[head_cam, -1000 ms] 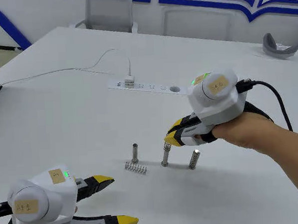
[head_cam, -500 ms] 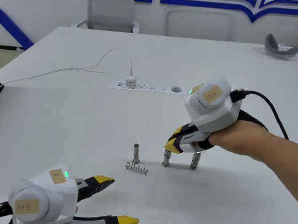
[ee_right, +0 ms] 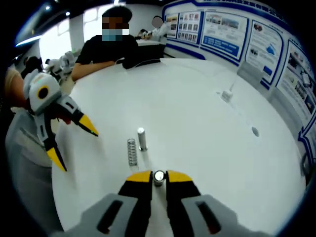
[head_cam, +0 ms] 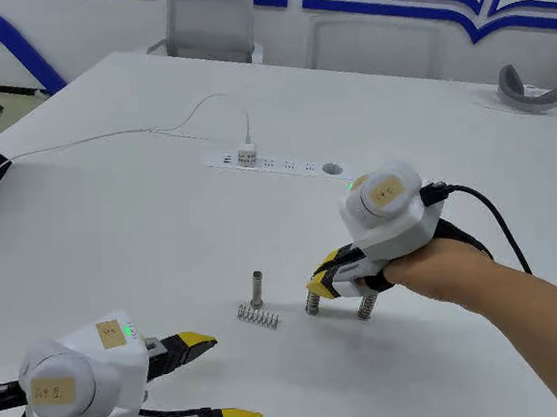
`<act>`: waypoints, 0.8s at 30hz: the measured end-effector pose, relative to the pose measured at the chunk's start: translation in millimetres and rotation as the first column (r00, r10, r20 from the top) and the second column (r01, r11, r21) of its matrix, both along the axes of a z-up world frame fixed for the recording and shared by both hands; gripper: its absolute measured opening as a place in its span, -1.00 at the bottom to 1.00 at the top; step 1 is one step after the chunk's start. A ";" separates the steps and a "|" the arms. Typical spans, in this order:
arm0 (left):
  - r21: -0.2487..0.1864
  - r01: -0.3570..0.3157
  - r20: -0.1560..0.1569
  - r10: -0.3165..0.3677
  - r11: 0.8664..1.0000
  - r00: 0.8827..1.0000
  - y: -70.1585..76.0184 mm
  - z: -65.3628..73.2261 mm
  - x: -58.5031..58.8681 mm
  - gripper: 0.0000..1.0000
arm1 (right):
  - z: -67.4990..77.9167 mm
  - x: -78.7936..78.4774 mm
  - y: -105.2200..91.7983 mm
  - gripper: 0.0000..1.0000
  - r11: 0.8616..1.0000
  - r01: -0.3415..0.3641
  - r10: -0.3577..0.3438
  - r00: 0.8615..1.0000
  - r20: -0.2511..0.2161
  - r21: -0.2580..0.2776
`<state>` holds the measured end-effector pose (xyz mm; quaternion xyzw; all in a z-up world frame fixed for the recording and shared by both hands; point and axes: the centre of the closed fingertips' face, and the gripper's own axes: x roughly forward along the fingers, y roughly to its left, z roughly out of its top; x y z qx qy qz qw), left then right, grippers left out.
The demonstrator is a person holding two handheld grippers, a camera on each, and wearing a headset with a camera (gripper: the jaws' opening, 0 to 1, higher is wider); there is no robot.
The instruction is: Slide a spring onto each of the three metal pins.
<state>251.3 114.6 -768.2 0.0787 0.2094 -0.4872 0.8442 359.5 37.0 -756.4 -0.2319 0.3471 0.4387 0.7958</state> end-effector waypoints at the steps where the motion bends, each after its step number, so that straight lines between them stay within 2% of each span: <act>1: -0.001 0.000 -0.001 0.000 1.000 1.000 0.1 -0.1 -0.1 0.20 | -1.9 0.0 -0.5 -0.76 1.000 0.001 -0.001 1.000 -0.002 -0.003; 4: -0.001 0.000 -0.002 0.000 1.000 1.000 -0.2 0.0 -0.5 0.20 | -6.8 -1.2 -1.7 -0.76 1.000 0.006 -0.007 1.000 -0.014 -0.007; 10: 0.001 0.002 -0.004 -0.002 1.000 1.000 -0.7 -0.9 -1.1 0.21 | -4.8 -0.6 0.4 -0.76 1.000 0.012 -0.012 1.000 -0.010 0.009; 16: 0.001 0.003 -0.004 -0.003 1.000 1.000 -0.8 -0.5 -0.3 0.21 | -8.2 -1.5 -0.9 -0.73 1.000 0.002 -0.002 1.000 -0.002 -0.006; 24: 0.002 0.000 -0.004 0.000 1.000 1.000 -0.1 -1.2 0.4 0.21 | -6.9 -2.6 -0.4 -0.66 1.000 0.000 0.000 1.000 0.008 0.000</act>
